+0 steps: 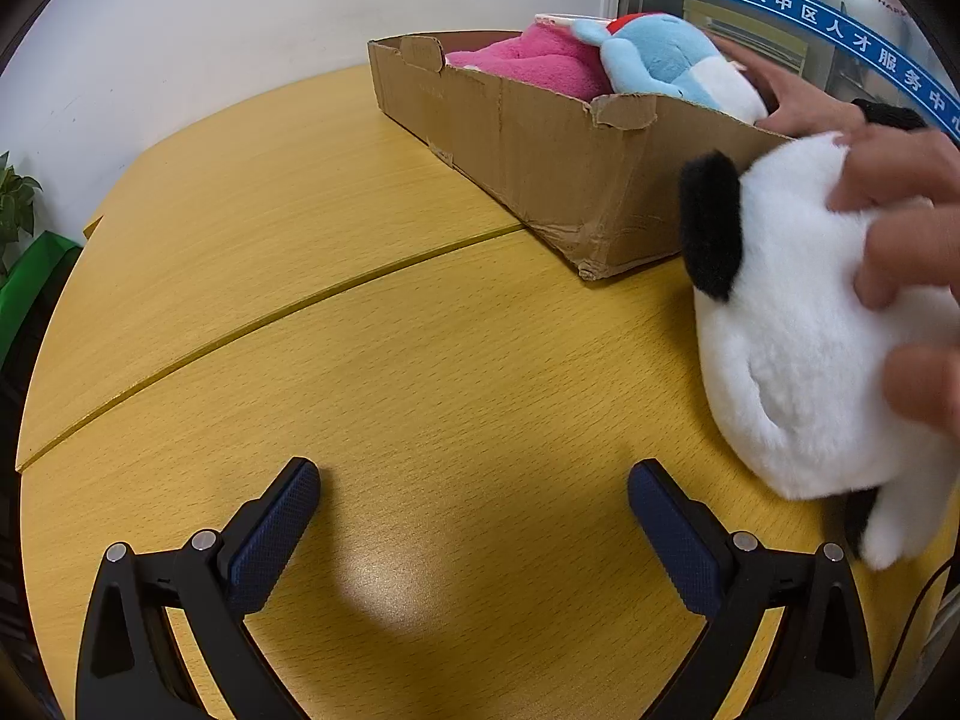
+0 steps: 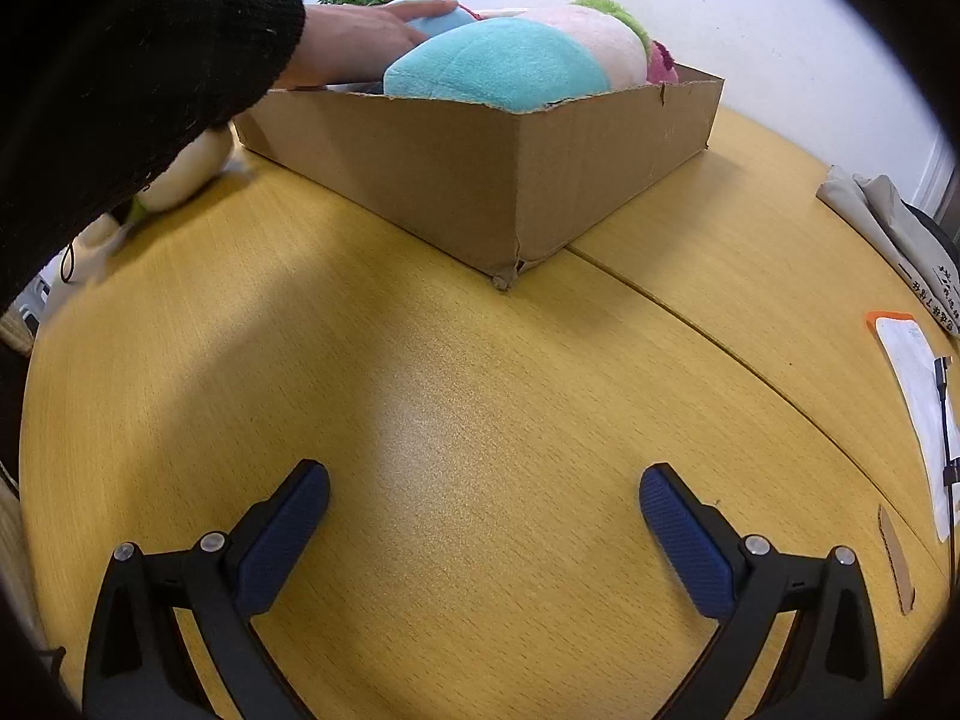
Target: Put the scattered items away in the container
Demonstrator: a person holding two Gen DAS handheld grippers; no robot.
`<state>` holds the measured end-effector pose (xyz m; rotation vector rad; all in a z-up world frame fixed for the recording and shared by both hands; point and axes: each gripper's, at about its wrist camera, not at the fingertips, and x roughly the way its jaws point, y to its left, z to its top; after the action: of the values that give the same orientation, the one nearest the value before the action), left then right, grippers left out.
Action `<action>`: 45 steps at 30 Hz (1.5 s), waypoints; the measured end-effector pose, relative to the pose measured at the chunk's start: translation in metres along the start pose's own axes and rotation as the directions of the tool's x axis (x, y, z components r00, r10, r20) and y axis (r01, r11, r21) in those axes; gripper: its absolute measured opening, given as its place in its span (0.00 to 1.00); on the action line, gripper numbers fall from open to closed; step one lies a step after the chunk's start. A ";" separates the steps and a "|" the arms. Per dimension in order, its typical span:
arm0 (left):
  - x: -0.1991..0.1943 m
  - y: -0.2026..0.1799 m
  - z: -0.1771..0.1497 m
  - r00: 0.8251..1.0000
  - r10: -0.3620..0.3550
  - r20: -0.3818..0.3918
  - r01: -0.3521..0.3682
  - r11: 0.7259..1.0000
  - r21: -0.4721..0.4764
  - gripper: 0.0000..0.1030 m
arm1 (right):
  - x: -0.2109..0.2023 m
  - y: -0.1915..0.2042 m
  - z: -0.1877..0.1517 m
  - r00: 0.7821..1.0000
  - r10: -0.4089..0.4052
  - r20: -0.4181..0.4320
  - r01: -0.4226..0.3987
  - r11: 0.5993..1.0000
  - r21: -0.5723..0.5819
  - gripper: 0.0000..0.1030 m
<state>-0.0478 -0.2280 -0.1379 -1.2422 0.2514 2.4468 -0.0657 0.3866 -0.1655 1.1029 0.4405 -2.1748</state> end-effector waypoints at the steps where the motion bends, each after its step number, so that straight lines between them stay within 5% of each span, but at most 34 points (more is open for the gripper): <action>1: 0.000 0.000 0.000 1.000 0.000 0.000 0.000 1.000 0.000 1.00 | 0.000 0.000 0.000 1.000 0.000 0.000 0.000 1.000 0.000 1.00; 45: -0.006 -0.003 0.000 1.000 0.000 -0.001 0.000 1.000 0.002 1.00 | 0.003 -0.001 0.001 1.000 0.000 0.002 0.000 1.000 -0.001 1.00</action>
<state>-0.0437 -0.2267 -0.1333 -1.2422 0.2540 2.4458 -0.0682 0.3853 -0.1673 1.1001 0.4405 -2.1757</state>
